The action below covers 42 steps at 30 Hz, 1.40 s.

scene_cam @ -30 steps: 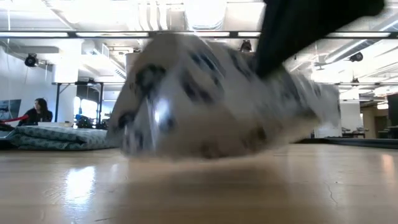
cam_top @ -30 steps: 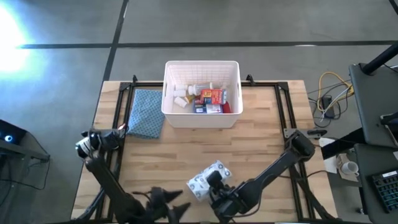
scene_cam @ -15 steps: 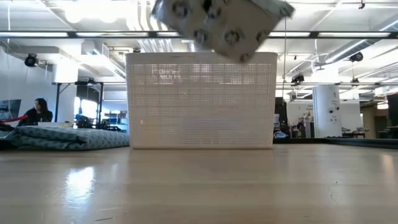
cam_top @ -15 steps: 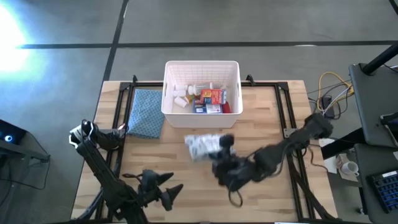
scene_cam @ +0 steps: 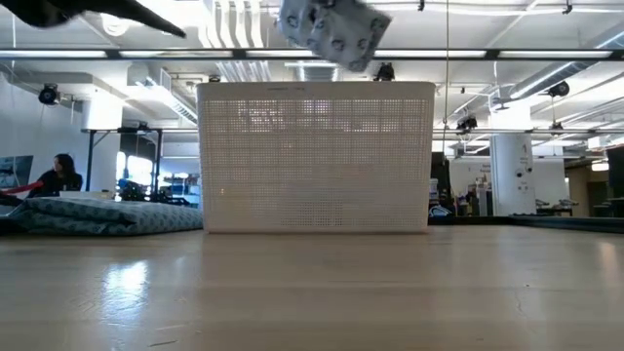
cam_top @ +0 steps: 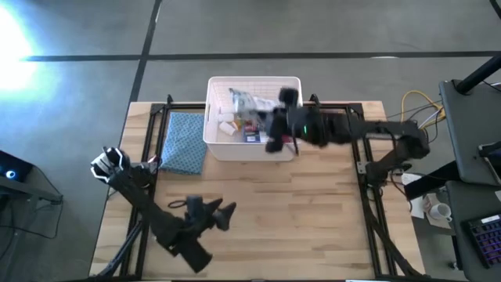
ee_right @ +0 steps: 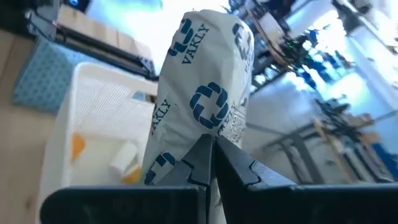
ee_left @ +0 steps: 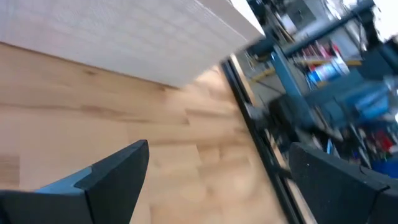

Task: Pick & place medical supplies in basket/bin
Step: Put the mailer bag into the white bin, then return to Home Position

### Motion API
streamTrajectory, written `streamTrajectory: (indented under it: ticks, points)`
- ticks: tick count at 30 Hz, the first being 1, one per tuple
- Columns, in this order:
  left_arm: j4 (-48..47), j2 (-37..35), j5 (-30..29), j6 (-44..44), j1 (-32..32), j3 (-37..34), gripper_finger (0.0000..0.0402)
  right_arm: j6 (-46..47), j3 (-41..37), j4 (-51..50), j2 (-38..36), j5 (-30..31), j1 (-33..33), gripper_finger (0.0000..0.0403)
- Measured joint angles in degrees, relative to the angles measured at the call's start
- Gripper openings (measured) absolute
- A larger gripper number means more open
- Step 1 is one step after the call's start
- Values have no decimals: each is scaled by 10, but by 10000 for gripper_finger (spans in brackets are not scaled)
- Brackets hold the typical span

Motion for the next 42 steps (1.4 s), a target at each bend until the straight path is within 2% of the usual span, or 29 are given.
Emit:
streamTrajectory:
  ticks: [3, 5, 9, 13, 24, 29, 32, 36, 40, 42]
  points:
    - [1, -14, 0, -6, 25, -16, 363, -8, 1, 12, 14, -95, -74, 8]
    - [5, -26, 0, -6, 38, -23, 363, -5, 1, -17, 32, -142, -111, 8]
    - [7, -46, -1, 11, 53, -29, 363, 7, -1, -91, 81, -212, -156, 8]
    - [35, -70, -1, 68, 57, -34, 363, 68, -5, -93, 112, -291, -190, 8]
    - [134, -125, 4, 374, 62, -45, 363, 113, -4, -83, 128, -291, -213, 8]
    - [168, -166, 81, 451, 62, -93, 363, 170, -4, -88, 129, -271, -226, 9]
    - [257, -209, 116, 502, 62, -154, 363, 188, -2, -86, 129, -265, -233, 9]
    - [487, -289, 133, 637, 62, -272, 363, 250, 15, -94, 129, -258, -239, 19]
    - [758, -362, 206, 792, 62, -401, 363, 321, 29, -124, 129, -266, -241, 69]
    - [841, -393, 216, 845, 62, -457, 363, 356, 39, -143, 129, -271, -240, 104]
